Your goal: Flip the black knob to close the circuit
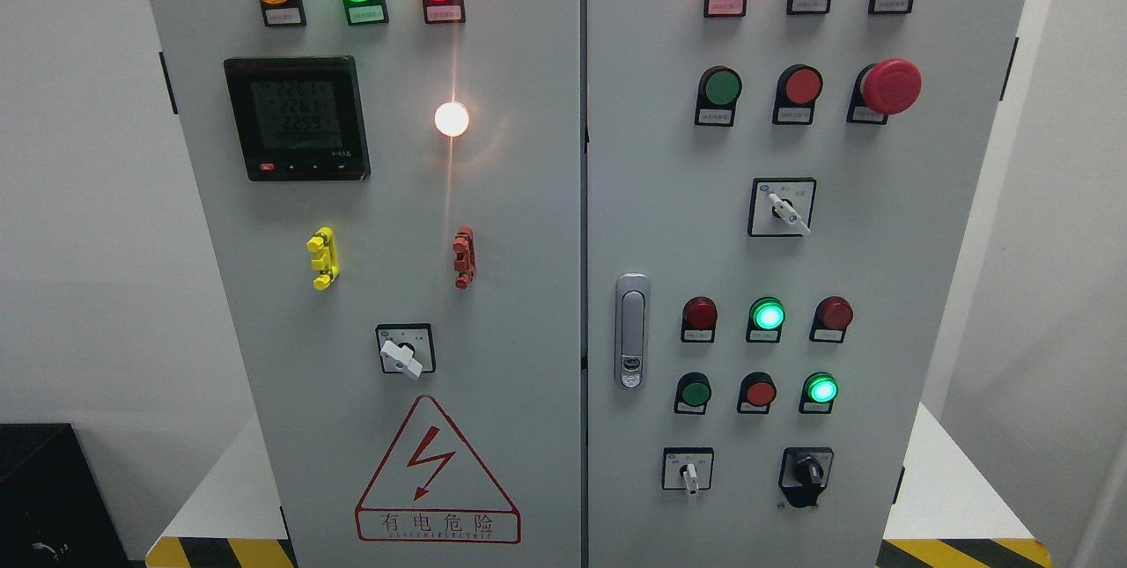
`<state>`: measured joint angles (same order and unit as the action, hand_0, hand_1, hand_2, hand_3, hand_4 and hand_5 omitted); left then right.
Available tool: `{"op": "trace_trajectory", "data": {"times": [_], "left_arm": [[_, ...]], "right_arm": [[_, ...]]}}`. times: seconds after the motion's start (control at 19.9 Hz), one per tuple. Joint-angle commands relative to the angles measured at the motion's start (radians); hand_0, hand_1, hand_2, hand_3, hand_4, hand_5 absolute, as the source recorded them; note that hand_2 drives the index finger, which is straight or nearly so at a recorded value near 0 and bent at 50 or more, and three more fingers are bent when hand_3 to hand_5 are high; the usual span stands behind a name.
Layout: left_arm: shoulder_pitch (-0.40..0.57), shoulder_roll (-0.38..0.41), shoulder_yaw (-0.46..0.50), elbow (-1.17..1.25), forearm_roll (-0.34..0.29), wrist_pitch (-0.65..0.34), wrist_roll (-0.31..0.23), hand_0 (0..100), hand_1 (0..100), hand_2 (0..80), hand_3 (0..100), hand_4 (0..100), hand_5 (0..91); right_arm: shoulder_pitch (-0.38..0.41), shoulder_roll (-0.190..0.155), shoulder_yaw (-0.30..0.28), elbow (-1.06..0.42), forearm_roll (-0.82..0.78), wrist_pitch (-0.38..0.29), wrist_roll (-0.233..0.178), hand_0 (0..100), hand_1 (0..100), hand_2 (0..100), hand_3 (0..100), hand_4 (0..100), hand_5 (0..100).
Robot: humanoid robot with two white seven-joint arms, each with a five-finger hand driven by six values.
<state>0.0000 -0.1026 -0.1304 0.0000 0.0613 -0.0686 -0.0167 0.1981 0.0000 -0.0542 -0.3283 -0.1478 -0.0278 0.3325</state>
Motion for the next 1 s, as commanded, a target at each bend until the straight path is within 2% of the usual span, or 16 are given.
{"op": "trace_trajectory", "data": {"times": [0.0,0.2,0.6,0.75,0.8,0.95], "left_arm": [[0.021,0.000,0.000,-0.023,0.000,0.000,0.000,12,56,0.0,0,0,0.0],[0.021,0.000,0.000,-0.023,0.000,0.000,0.000,12,56,0.0,0,0,0.0],[0.021,0.001,0.000,-0.023,0.000,0.000,0.000,12,56,0.0,0,0,0.0],[0.021,0.000,0.000,-0.023,0.000,0.000,0.000,12,56,0.0,0,0,0.0],[0.021,0.000,0.000,-0.023,0.000,0.000,0.000,12,56,0.0,0,0,0.0],[0.021,0.001,0.000,-0.023,0.000,0.000,0.000,12,56,0.0,0,0,0.0]], "right_arm": [[-0.049,0.032,0.010,0.110,0.004,0.000,-0.013,0,15,0,0,0,0],[-0.054,0.034,0.034,0.115,0.004,0.005,-0.039,0,15,0,0,0,0],[-0.054,0.037,0.037,0.130,0.004,-0.001,-0.039,0,14,0,0,0,0],[-0.054,0.035,0.028,0.130,0.001,-0.010,-0.027,0,14,0,0,0,0],[-0.054,0.035,0.025,0.129,0.001,-0.038,-0.021,0,14,0,0,0,0],[-0.052,0.035,0.020,0.127,-0.001,-0.132,0.039,0,14,0,0,0,0]]}}
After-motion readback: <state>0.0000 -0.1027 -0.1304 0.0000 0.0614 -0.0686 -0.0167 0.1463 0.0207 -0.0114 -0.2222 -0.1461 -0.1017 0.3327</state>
